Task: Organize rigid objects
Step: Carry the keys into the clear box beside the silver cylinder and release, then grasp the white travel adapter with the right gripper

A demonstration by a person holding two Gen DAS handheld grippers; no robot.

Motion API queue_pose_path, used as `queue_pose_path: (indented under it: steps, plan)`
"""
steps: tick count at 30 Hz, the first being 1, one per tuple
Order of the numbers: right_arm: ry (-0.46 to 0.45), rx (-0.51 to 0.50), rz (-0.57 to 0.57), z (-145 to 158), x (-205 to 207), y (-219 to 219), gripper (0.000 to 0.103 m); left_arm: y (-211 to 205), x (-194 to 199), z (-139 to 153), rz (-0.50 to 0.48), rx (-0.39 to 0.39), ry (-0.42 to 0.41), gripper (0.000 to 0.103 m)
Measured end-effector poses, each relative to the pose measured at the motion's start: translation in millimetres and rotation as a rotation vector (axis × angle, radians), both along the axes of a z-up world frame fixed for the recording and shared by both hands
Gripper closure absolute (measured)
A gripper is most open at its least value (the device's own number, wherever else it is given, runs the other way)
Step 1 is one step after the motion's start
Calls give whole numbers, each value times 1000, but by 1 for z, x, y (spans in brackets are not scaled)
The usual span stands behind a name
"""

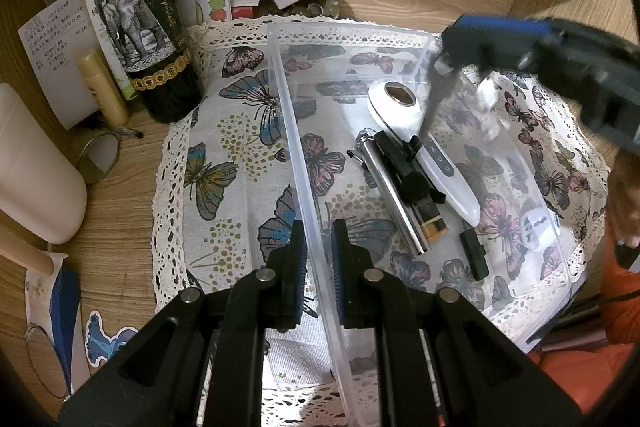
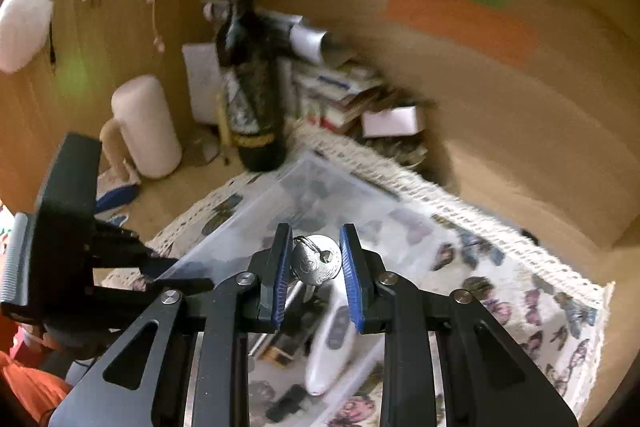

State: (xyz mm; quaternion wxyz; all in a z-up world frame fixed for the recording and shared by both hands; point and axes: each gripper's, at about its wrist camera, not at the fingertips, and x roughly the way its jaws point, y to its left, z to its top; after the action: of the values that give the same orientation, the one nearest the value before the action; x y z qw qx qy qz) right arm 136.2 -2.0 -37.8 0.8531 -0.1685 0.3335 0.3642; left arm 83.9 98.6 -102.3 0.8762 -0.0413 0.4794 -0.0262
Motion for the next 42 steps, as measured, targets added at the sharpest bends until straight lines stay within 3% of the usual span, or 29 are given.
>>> queue_pose_path:
  steps: [11, 19, 25, 30, 35, 42]
  plan:
    - [125, -95, 44, -34, 12, 28, 81, 1, -2, -1, -5, -8, -4, 91]
    - [116, -93, 26, -30, 15, 26, 78, 1, -1, -1, -7, -7, -2, 91]
    - [84, -66, -25, -18, 11, 2, 73, 0, -1, 0, -8, -6, -3, 91]
    - [32, -53, -113, -5, 1, -36, 57, 0, -1, 0, -15, -2, -1, 91]
    - [21, -51, -211, -1, -10, -72, 57, -1, 0, -1, -27, 6, 2, 90]
    - [58, -97, -309, -24, -34, -108, 57, -2, 0, -1, -40, 14, 1, 90]
